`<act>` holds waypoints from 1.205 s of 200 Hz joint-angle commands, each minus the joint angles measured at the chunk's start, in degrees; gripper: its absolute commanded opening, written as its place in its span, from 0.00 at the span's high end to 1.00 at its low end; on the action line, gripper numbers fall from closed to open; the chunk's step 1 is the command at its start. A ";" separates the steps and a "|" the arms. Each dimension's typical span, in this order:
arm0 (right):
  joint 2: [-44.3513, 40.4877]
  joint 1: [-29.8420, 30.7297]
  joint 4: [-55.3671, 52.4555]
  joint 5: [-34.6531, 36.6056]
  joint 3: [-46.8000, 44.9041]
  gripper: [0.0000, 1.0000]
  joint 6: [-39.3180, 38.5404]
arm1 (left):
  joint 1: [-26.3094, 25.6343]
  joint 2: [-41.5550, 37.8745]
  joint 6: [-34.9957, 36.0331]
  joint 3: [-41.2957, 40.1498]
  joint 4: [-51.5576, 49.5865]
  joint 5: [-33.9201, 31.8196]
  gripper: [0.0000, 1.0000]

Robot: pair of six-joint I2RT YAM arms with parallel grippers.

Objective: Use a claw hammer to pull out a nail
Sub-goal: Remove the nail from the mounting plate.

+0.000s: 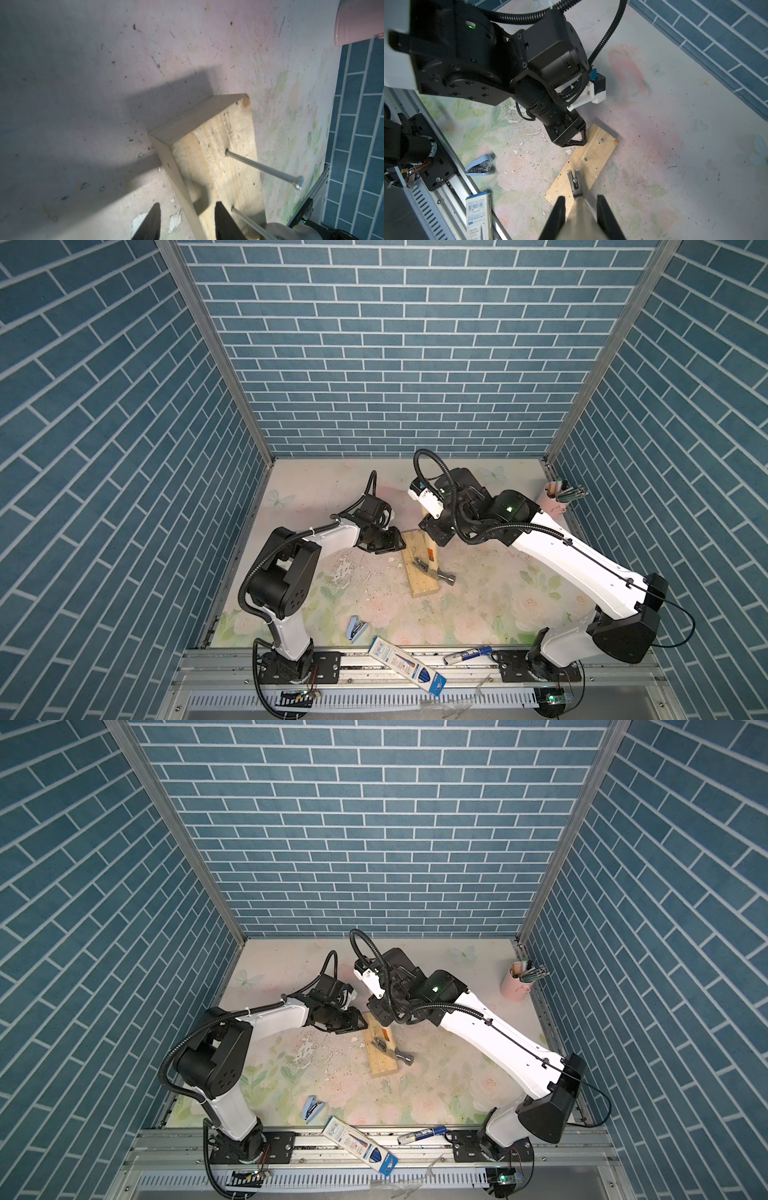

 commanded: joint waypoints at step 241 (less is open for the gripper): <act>-19.66 -0.80 26.61 0.83 -25.18 1.00 2.83 | -0.26 2.00 -0.60 -0.94 -3.78 -3.71 0.59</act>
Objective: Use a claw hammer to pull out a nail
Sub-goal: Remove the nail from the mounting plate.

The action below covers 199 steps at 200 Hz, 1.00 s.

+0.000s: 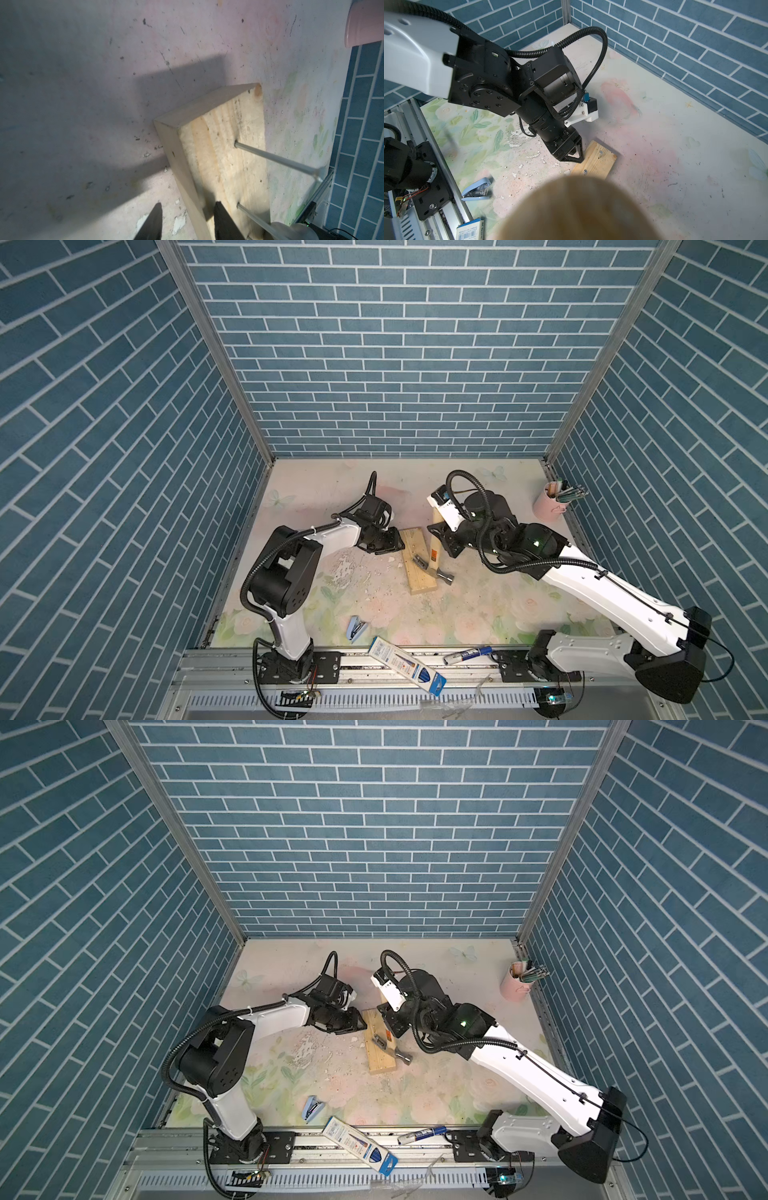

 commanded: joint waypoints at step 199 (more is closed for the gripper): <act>-14.45 -0.17 19.32 -1.52 -19.63 1.00 2.44 | -0.90 0.52 -0.64 -2.74 -4.24 -3.83 0.59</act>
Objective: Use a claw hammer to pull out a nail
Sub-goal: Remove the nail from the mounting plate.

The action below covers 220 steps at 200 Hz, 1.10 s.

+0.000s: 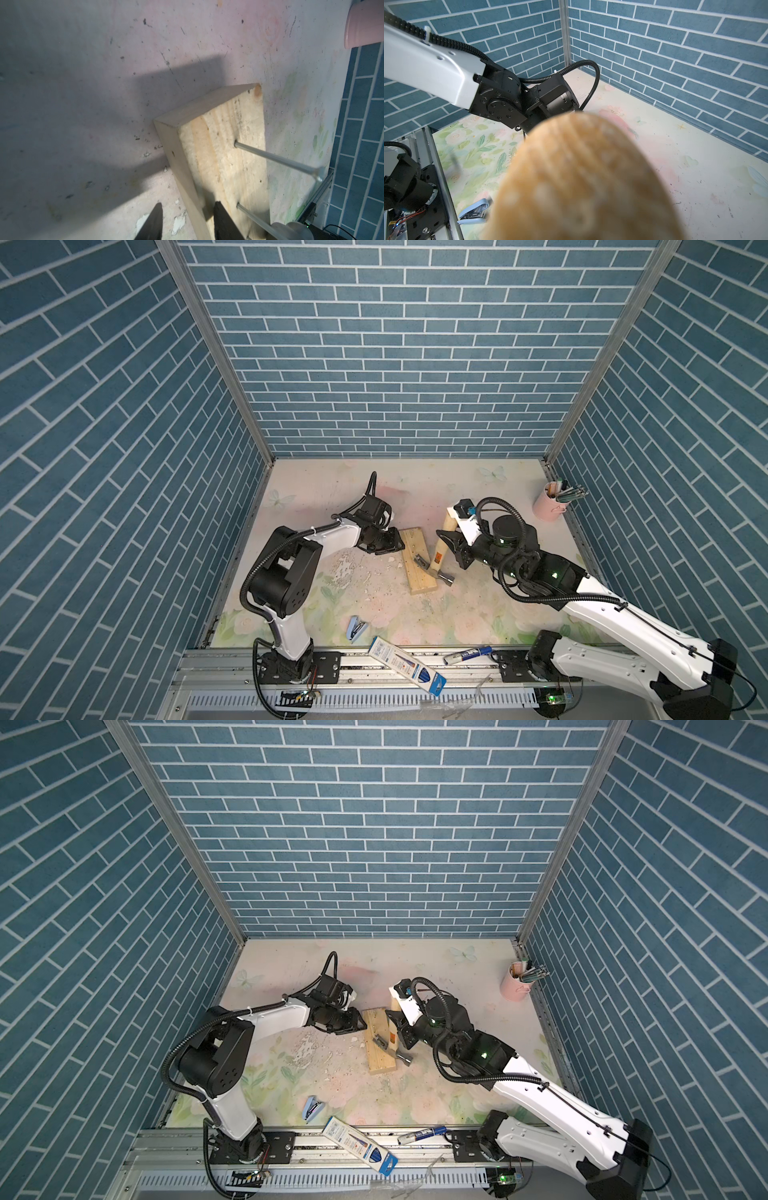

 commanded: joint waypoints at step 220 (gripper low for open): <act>-7.59 0.34 6.24 0.63 -10.99 1.00 2.26 | -1.17 0.41 -1.43 -3.12 -6.05 -5.29 0.59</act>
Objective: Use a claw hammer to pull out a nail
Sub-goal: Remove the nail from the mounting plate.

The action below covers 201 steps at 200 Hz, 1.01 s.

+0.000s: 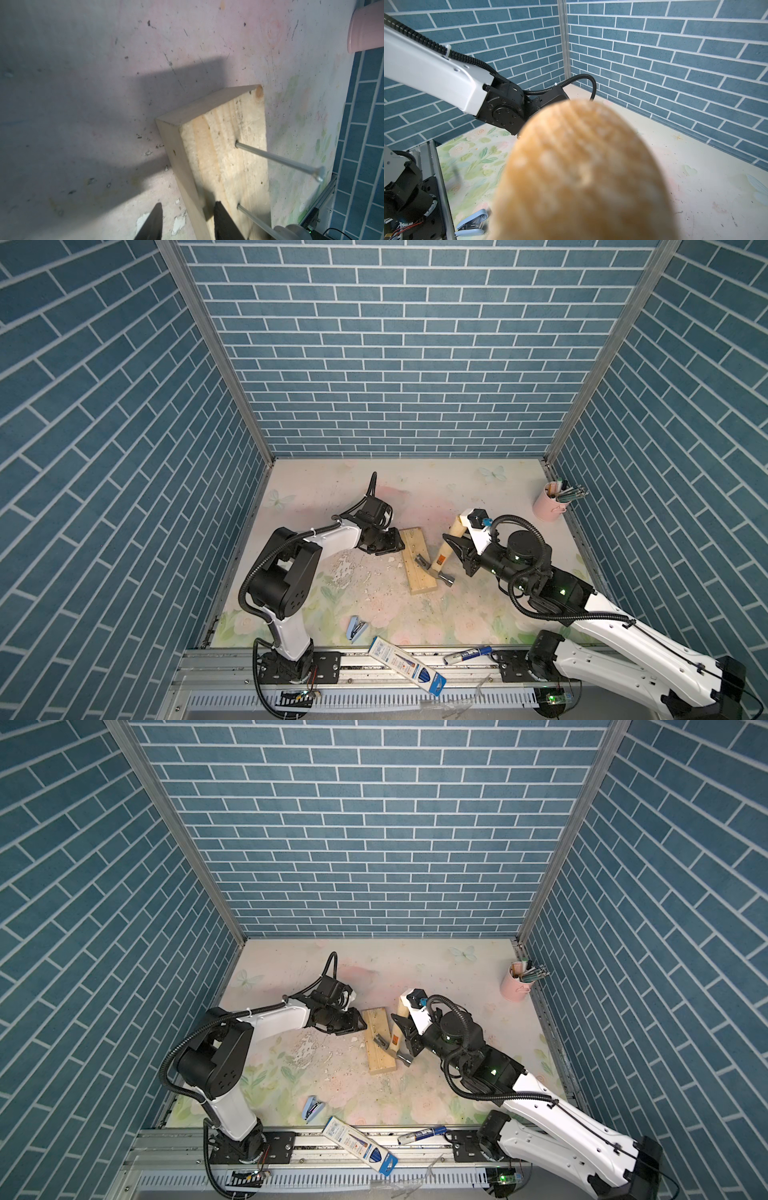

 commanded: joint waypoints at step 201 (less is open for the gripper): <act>-5.65 0.99 2.97 3.05 -9.58 1.00 1.43 | -1.37 1.03 -1.98 -4.04 -5.61 -4.19 0.59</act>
